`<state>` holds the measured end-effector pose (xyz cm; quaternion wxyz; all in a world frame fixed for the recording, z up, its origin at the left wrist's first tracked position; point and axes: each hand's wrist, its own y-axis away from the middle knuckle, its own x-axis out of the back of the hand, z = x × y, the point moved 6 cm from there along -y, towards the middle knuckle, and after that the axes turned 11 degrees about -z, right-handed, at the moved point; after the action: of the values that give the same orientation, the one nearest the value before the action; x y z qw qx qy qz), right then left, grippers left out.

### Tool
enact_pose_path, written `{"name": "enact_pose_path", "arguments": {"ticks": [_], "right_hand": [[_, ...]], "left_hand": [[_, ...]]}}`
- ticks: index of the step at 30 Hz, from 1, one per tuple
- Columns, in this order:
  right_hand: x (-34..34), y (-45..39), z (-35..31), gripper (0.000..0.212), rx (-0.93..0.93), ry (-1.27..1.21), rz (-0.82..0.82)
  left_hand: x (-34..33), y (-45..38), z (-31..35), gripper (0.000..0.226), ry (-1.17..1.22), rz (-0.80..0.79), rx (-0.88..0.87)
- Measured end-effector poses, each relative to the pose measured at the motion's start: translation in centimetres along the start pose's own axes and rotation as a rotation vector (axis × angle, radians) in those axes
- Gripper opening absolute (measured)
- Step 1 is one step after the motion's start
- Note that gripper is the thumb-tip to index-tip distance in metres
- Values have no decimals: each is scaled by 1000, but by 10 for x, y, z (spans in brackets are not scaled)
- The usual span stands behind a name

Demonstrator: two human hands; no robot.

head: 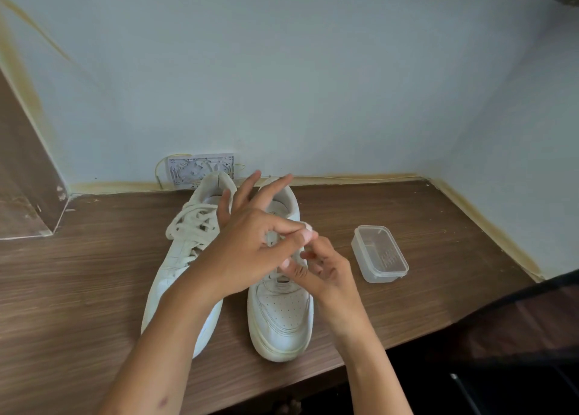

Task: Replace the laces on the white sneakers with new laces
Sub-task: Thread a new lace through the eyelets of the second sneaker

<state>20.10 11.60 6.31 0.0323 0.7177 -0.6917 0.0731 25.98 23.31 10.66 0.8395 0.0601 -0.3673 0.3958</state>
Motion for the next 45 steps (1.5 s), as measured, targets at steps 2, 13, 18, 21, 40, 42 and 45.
{"name": "enact_pose_path", "arguments": {"ticks": [2,13,18,21,40,42,45], "right_hand": [[-4,-1,-2,42,46,-66,-41],[35,11,-4,23,-14,-134,-191],[66,17,5,23,-69,-97,-119],[63,15,5,17,-76,-55,-100],[53,30,43,11,-632,541,-372],[56,27,33,17,-560,478,-297],[68,29,24,28,-542,404,-188]], "left_hand": [[1,0,3,27,19,34,-31],[50,19,-40,28,-131,487,368],[53,35,-62,13,-261,343,669],[46,28,-52,11,-252,350,600],[28,9,-26,34,-179,390,142],[21,6,-21,35,-186,359,67],[12,3,-19,34,-227,314,3]]}}
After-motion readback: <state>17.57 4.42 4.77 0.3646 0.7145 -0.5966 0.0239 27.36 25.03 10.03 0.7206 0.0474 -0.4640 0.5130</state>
